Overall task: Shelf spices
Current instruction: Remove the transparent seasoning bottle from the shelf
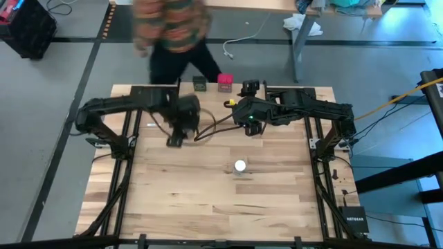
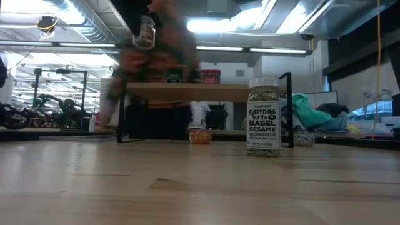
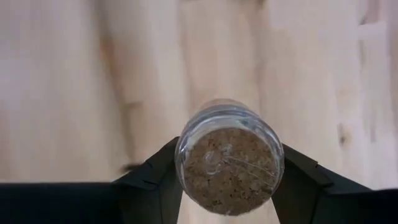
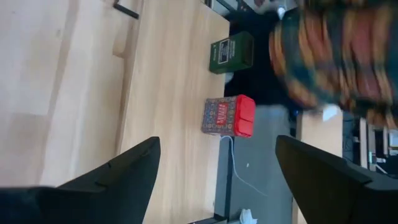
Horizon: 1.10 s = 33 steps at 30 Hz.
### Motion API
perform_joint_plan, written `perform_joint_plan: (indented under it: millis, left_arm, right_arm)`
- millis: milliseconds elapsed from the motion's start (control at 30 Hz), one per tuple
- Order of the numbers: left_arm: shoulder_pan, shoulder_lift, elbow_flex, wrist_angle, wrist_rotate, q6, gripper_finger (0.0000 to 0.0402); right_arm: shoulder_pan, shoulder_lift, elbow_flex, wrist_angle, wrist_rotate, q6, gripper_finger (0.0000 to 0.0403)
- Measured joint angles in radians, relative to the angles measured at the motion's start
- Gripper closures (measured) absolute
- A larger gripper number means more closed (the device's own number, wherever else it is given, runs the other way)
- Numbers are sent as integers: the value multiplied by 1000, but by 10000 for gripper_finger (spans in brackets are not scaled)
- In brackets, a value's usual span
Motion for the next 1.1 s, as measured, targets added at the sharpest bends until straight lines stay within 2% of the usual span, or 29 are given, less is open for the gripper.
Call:
perform_joint_plan:
  millis: [200, 400, 533, 833, 1100]
  left_arm:
    - [-143, 1, -271, 317, -1, -126, 227]
    - [-186, 2, -515, 502, 1, -303, 227]
    - [-205, 2, -598, 557, 52, -376, 227]
    - [-234, 2, -715, 637, 68, -448, 227]
    - [-249, 2, -788, 764, 78, -513, 124]
  right_arm:
    - [0, 0, 0, 0, -43, 2, 77]
    - [0, 0, 0, 0, -31, 3, 77]
    - [0, 0, 0, 13, -27, 2, 77]
    - [0, 0, 0, 102, -33, -19, 77]
    - [0, 0, 0, 139, -33, -45, 77]
